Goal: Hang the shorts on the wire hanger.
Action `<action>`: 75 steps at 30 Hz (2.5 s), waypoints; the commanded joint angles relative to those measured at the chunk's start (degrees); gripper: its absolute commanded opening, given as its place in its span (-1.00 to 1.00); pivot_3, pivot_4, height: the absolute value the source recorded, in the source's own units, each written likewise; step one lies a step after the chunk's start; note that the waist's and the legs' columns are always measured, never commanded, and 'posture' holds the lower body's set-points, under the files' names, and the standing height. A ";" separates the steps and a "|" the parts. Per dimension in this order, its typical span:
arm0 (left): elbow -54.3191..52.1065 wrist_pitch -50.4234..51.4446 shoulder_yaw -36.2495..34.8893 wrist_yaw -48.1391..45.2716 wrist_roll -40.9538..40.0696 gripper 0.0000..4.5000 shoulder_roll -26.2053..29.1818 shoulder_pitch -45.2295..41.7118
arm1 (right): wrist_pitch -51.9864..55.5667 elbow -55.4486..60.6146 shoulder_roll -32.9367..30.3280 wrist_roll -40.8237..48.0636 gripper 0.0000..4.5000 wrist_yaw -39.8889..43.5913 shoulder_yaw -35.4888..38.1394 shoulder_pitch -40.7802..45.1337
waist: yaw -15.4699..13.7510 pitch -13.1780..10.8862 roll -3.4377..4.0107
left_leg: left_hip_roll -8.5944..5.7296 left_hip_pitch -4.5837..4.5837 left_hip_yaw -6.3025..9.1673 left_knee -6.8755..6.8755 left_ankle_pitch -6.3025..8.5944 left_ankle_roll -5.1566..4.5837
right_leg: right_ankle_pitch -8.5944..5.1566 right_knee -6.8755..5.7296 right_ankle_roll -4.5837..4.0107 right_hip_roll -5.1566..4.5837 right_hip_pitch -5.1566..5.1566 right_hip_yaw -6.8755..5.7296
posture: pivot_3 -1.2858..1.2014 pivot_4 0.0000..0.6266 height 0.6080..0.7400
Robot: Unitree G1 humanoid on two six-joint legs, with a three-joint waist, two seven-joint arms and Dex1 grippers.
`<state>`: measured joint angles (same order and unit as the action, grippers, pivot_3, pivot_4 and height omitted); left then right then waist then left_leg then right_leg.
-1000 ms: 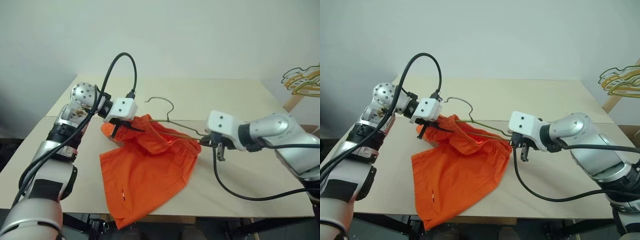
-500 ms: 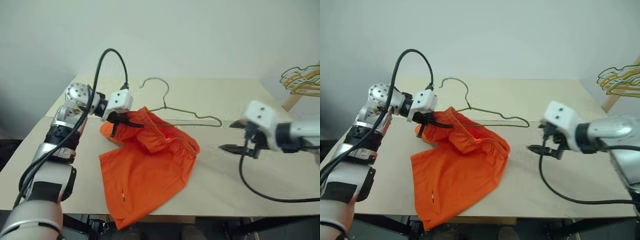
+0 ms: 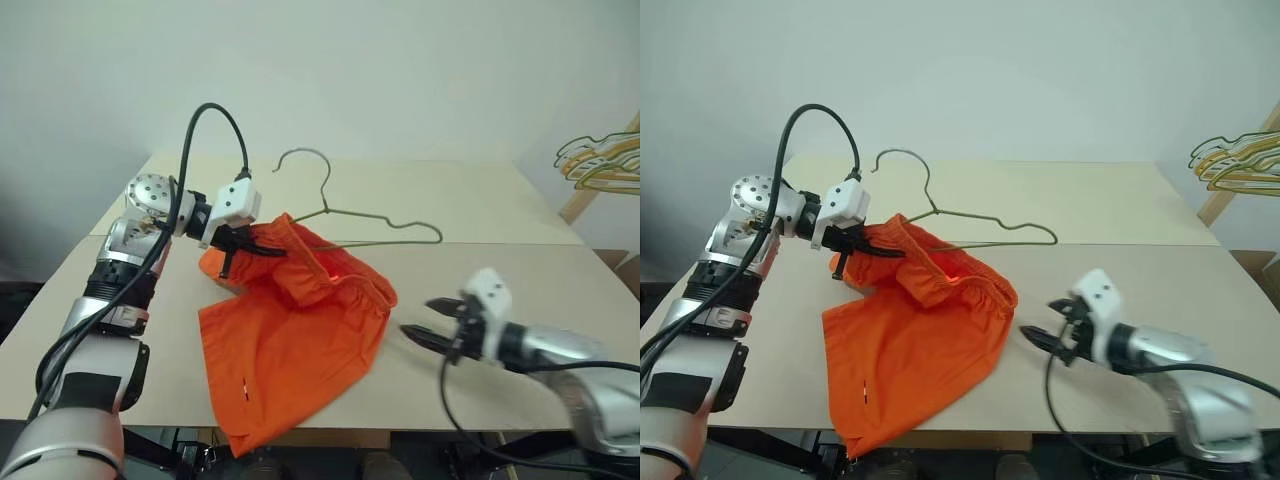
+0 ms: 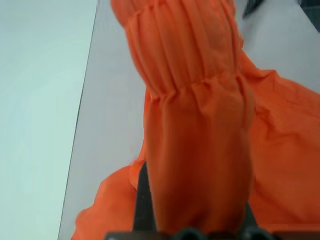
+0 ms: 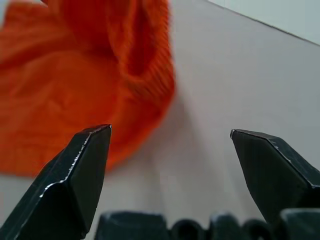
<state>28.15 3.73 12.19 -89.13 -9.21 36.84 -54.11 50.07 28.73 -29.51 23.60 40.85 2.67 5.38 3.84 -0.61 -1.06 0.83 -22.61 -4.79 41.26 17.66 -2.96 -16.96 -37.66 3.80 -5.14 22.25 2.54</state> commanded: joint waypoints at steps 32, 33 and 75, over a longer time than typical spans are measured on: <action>-6.84 -2.41 5.21 -3.37 -21.81 -1.00 18.12 9.28 | 10.16 -19.66 -16.92 19.28 -0.99 13.62 7.88 9.57 | -0.17 0.00 -0.01 | 0.02 0.03 0.11 0.00 0.11 -0.19 | 0.00 -0.08 0.02 -0.11 -0.09 -0.11 | -0.03 -1.00 1.00; -6.97 -3.86 6.05 -3.37 -21.79 -1.00 18.75 9.83 | 10.23 -20.35 -17.43 19.32 -0.99 13.97 7.63 10.20 | -0.24 0.00 -0.01 | 0.01 0.03 0.10 0.00 0.11 -0.18 | 0.00 -0.05 0.01 -0.11 -0.09 -0.11 | -0.03 -1.00 1.00; 2.49 -8.92 15.73 -3.37 -5.28 -1.00 18.79 6.73 | 9.56 -16.72 -25.75 24.11 -0.99 20.36 8.02 11.12 | -0.14 0.00 -0.01 | 0.00 -0.08 0.04 0.05 0.13 -0.22 | -0.01 0.03 0.04 -0.08 -0.03 -0.12 | -0.06 -1.00 1.00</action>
<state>26.54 -3.86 28.15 -92.04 -19.52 54.05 -47.15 59.02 12.37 -52.90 47.20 61.26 6.08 15.48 3.70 -0.61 -1.07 0.84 -22.69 -4.75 41.31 17.79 -3.17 -16.97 -37.64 3.84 -5.20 22.23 2.41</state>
